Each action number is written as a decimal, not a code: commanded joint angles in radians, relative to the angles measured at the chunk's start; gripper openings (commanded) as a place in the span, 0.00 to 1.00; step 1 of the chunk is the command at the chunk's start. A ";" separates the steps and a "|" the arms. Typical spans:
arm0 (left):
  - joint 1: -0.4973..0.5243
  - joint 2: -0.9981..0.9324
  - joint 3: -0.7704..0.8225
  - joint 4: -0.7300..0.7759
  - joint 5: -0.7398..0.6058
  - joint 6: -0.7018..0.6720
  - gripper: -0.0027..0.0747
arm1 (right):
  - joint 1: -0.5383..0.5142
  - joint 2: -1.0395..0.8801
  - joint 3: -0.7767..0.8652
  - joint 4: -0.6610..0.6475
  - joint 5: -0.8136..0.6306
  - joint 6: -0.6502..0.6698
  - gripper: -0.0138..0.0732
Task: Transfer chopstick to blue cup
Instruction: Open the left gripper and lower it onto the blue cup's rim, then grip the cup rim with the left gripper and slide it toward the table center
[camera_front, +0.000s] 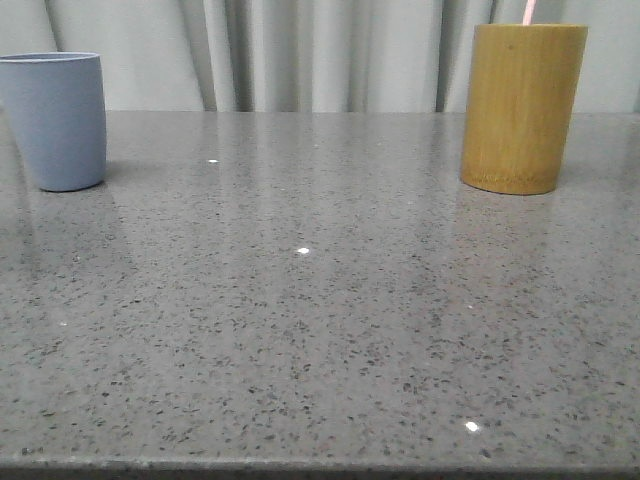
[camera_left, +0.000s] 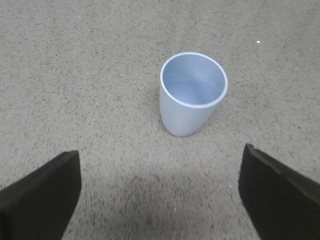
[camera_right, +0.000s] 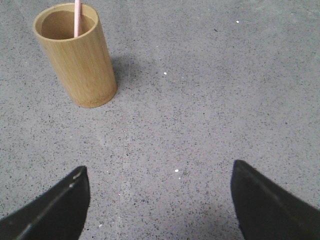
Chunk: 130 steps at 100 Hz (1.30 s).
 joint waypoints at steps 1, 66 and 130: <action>0.001 0.078 -0.087 -0.013 -0.078 0.008 0.83 | -0.003 0.011 -0.035 -0.004 -0.067 -0.005 0.83; 0.001 0.474 -0.302 -0.013 -0.120 0.011 0.83 | -0.003 0.011 -0.035 -0.004 -0.068 -0.005 0.83; 0.001 0.607 -0.303 -0.028 -0.145 0.011 0.60 | -0.003 0.011 -0.035 -0.004 -0.076 -0.005 0.83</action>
